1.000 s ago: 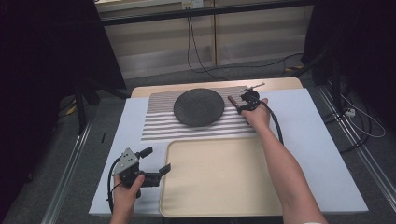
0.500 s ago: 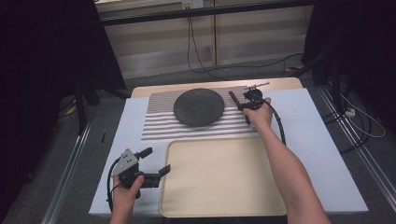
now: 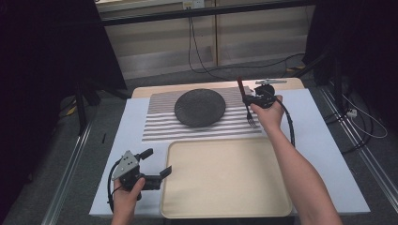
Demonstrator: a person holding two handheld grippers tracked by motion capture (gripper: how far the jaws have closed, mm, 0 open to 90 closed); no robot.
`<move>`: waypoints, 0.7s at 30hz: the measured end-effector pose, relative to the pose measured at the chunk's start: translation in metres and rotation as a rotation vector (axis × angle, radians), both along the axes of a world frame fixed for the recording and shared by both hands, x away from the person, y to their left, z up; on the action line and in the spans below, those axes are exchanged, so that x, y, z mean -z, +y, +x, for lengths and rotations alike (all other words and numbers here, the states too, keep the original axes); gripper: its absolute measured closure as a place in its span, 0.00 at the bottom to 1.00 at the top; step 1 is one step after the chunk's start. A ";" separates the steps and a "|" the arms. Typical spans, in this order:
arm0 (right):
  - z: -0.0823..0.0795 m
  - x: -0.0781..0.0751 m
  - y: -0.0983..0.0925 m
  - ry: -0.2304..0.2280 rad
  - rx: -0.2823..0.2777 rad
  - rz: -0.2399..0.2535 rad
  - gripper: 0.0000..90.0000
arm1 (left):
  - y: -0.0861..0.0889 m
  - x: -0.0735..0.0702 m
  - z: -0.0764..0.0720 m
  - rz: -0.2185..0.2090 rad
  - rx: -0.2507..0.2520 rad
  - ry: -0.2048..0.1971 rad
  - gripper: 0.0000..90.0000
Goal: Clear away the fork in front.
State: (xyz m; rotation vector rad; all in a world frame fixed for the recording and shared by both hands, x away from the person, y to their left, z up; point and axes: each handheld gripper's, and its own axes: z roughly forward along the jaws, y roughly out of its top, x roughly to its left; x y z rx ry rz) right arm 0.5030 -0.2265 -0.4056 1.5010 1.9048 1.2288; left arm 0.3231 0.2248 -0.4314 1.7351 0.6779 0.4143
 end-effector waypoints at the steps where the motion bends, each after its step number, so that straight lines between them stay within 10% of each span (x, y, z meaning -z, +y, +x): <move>1: -0.003 -0.002 -0.001 -0.013 -0.003 0.004 0.88 | 0.000 0.000 0.000 -0.002 0.000 0.001 0.03; 21: -0.088 -0.015 0.005 -0.122 -0.152 0.161 0.88 | -0.012 -0.008 0.000 0.013 0.009 -0.012 0.03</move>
